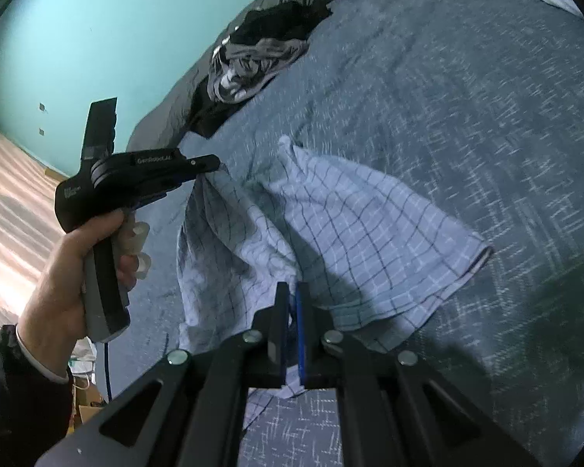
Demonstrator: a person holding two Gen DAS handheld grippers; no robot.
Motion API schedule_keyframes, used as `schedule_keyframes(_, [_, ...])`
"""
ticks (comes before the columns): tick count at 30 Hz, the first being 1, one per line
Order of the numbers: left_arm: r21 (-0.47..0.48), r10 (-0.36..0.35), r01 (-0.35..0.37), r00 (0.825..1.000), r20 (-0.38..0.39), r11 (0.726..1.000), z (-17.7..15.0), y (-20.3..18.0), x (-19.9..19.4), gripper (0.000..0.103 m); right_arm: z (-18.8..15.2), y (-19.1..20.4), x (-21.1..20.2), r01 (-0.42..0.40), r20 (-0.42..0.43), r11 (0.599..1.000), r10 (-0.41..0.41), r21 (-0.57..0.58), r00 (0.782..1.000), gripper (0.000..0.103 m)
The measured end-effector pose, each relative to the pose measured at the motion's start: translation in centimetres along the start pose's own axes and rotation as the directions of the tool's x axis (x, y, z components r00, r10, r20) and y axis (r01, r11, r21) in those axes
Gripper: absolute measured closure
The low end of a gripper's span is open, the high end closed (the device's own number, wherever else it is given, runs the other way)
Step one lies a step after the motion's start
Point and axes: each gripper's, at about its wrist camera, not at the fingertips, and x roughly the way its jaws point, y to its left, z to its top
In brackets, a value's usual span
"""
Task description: Fold clothes
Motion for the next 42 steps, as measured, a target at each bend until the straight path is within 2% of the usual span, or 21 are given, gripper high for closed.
schedule_keyframes(8, [0.050, -0.020, 0.020, 1.000, -0.007, 0.999, 1.8, -3.5, 1.3, 0.093, 0.4, -2.1, -2.2, 0.006, 0.046, 0.999, -0.008, 0.049, 0.999, 0.100])
schedule_keyframes(13, [0.050, -0.032, 0.033, 0.999, -0.036, 0.998, 1.8, -5.4, 3.1, 0.093, 0.6, -3.9, -2.8, 0.020, 0.060, 0.996, -0.026, 0.087, 0.998, 0.100])
schedule_keyframes(19, [0.038, -0.027, 0.030, 0.997, -0.069, 0.999, 1.8, -5.9, 5.3, 0.093, 0.7, -5.3, -3.1, 0.034, 0.068, 0.992, -0.042, 0.119, 0.997, 0.100])
schedule_keyframes(22, [0.008, -0.058, 0.059, 0.994, -0.091, 0.998, 1.6, -5.7, 6.2, 0.091, 0.8, -5.6, -3.0, 0.039, 0.067, 0.991, -0.048, 0.128, 0.997, 0.100])
schedule_keyframes(24, [-0.011, -0.080, 0.079, 0.993, -0.090, 0.997, 1.6, -5.3, 6.1, 0.090, 0.8, -5.8, -3.0, 0.042, 0.066, 0.990, -0.051, 0.133, 0.996, 0.100])
schedule_keyframes(26, [-0.028, -0.109, 0.107, 0.991, -0.081, 0.994, 1.8, -4.7, 5.3, 0.083, 0.8, -6.0, -2.9, 0.045, 0.066, 0.989, -0.055, 0.139, 0.996, 0.100])
schedule_keyframes(28, [-0.031, -0.124, 0.123, 0.991, -0.053, 0.992, 2.1, -3.7, 3.9, 0.081, 0.8, -6.2, -2.9, 0.049, 0.066, 0.988, -0.059, 0.145, 0.996, 0.100])
schedule_keyframes(31, [-0.040, -0.134, 0.133, 0.991, -0.021, 0.990, 2.2, -1.7, 1.7, 0.073, 0.8, -6.5, -2.9, 0.054, 0.065, 0.987, -0.064, 0.153, 0.996, 0.100])
schedule_keyframes(39, [-0.029, -0.073, 0.073, 0.997, -0.029, 0.997, -1.8, 4.2, 0.6, 0.072, 0.9, -6.9, -2.9, 0.057, 0.070, 0.984, -0.070, 0.171, 0.995, 0.100])
schedule_keyframes(42, [-0.033, -0.080, 0.078, 0.996, -0.045, 0.996, -3.1, 5.6, 0.9, 0.072, 0.9, -6.9, -2.8, 0.060, 0.069, 0.983, -0.073, 0.173, 0.995, 0.100])
